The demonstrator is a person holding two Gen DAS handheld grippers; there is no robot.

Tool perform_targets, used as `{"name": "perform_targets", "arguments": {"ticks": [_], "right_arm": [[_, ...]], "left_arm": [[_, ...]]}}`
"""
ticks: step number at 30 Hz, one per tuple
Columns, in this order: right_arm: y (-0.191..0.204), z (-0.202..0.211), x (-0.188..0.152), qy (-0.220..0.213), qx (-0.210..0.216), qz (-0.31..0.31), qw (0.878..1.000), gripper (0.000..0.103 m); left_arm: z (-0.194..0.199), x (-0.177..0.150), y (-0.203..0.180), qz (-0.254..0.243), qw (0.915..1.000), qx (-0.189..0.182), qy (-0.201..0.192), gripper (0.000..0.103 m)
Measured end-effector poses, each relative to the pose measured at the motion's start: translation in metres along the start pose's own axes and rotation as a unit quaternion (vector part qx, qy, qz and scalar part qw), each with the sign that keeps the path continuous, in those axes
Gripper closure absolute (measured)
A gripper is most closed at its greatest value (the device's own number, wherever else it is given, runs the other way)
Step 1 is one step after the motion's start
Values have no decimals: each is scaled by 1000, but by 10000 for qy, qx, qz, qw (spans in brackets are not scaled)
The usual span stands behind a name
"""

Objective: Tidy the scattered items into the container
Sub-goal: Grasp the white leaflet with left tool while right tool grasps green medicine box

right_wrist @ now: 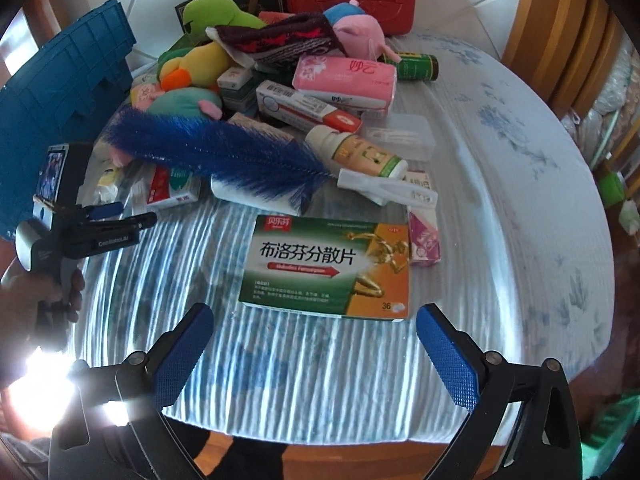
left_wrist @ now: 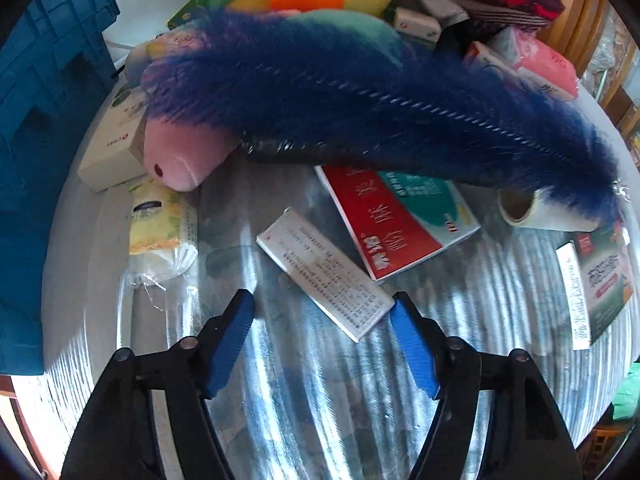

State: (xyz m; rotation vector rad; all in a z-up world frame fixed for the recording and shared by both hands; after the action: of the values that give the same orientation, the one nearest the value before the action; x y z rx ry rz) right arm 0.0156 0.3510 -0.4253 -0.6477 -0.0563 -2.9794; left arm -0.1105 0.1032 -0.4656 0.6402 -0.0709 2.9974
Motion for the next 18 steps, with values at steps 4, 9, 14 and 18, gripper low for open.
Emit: {"name": "perform_targets", "arguments": {"ticks": [4, 9, 14, 18], "right_arm": [[0, -20, -1, 44, 175, 280, 9994, 0], [9, -51, 1, 136, 581, 1384, 9886, 0], [13, -76, 7, 164, 731, 2451, 9666, 0], [20, -93, 13, 244, 850, 3237, 9420, 0]], "left_arm": [[1, 1, 14, 59, 9997, -185, -112, 40], [10, -6, 25, -151, 9990, -362, -200, 75], [25, -16, 31, -202, 9977, -555, -323, 76], [35, -24, 33, -165, 9969, -680, -366, 77]]}}
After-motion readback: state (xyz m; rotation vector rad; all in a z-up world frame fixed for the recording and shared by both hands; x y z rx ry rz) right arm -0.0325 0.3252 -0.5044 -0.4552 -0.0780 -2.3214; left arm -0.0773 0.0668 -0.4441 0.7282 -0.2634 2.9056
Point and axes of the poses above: each gripper's, at about its wrist camera, not at the fingertips, and z roughly against the way its jaws point, y to its left, x to its top, the point moved 6 cm from there along -z, roughly the way its jaws point, and after that the axes turned 6 degrees about z, right-handed, at the moved point
